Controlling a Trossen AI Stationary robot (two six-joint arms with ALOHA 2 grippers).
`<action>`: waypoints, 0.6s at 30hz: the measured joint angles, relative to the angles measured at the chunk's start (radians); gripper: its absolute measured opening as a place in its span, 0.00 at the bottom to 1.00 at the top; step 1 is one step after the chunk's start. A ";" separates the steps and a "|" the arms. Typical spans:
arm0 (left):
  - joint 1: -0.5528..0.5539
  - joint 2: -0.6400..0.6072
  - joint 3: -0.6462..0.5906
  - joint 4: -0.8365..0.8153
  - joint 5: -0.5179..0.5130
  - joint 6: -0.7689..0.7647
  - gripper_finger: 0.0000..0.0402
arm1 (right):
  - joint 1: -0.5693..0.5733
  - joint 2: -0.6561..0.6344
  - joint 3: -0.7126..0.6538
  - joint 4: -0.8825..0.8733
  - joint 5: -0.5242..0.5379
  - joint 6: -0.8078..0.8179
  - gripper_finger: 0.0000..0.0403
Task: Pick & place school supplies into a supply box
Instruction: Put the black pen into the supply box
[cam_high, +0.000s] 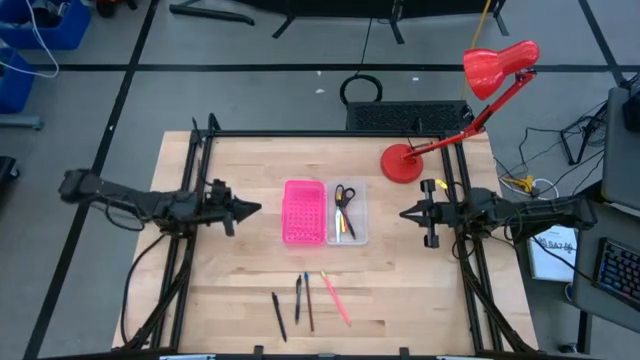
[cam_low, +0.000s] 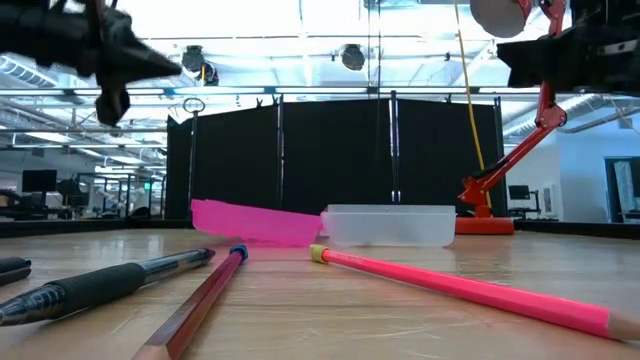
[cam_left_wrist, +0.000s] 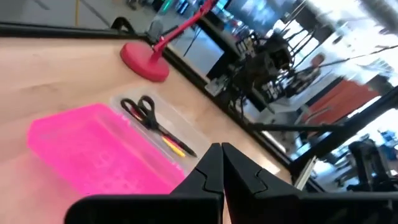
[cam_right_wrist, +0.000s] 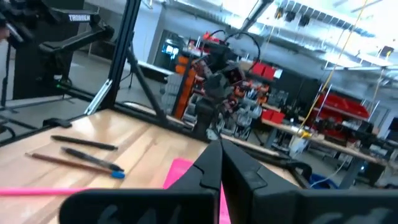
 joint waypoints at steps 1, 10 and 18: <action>-0.034 0.046 0.041 -0.025 -0.039 -0.016 0.01 | 0.000 0.000 0.000 0.000 0.000 -0.003 0.00; -0.273 0.478 0.424 -0.613 -0.166 -0.578 0.01 | 0.001 0.000 -0.001 -0.002 -0.031 0.001 0.00; -0.473 0.898 0.738 -0.714 -0.064 -0.922 0.00 | 0.001 0.000 -0.002 -0.001 -0.052 -0.024 0.00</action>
